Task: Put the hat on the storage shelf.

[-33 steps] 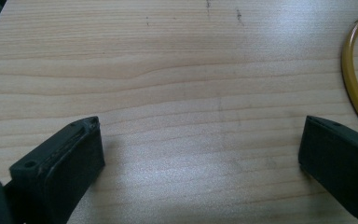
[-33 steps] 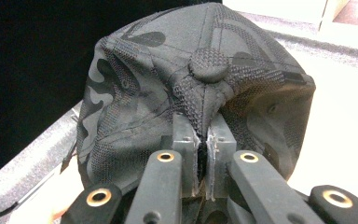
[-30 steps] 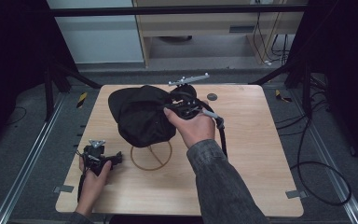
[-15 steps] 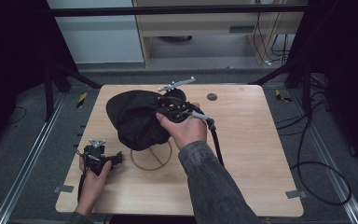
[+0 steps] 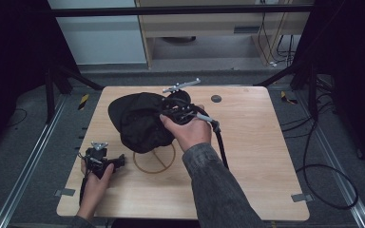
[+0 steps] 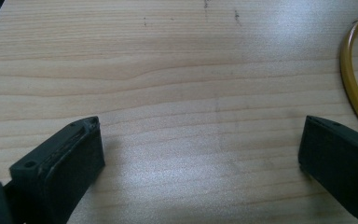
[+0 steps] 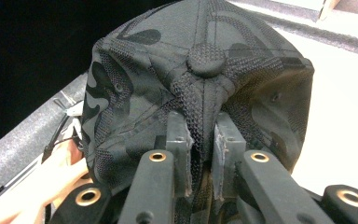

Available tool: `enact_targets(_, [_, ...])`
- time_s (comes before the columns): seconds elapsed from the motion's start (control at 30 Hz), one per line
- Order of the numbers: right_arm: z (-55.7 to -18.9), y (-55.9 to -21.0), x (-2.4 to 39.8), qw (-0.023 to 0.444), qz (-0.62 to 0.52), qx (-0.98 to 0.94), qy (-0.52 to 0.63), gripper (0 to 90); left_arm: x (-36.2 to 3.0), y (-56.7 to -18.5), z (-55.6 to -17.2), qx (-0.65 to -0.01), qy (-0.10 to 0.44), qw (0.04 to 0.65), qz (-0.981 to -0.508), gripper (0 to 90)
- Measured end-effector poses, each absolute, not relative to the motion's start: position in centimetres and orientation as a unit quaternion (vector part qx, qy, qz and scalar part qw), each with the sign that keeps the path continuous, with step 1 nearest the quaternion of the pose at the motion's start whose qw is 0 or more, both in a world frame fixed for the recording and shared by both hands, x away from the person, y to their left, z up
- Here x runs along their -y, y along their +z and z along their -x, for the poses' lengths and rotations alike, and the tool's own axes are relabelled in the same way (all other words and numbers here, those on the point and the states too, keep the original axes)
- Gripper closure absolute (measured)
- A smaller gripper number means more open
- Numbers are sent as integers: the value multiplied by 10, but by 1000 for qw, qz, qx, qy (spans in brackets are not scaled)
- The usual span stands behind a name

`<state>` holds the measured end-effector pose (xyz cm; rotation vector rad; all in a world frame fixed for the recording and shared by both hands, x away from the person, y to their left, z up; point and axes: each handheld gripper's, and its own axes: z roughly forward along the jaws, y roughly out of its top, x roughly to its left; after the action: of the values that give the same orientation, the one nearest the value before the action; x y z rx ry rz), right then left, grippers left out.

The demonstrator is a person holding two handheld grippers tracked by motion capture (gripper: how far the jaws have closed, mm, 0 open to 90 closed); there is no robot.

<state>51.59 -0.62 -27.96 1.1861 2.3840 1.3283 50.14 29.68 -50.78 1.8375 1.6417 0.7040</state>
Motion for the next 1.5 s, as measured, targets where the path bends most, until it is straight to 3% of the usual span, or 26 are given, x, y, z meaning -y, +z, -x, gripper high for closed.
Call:
enact_targets(0.17, [-516,-280,7,88,-398,-797,445,734,-297,-508,-501,-613,263,285,-689,0])
enact_targets(0.23, [-517,-280,7,89,-402,-796,444,666,-297,-508,-501,-614,263,285,-688,0])
enact_targets(0.47, [-517,-280,8,81,-409,-791,448,597,-297,-508,-501,-612,263,285,-689,0])
enact_targets(1.5, [-506,-279,24,68,-419,-779,462,473,-297,-508,-501,-612,263,285,-689,0])
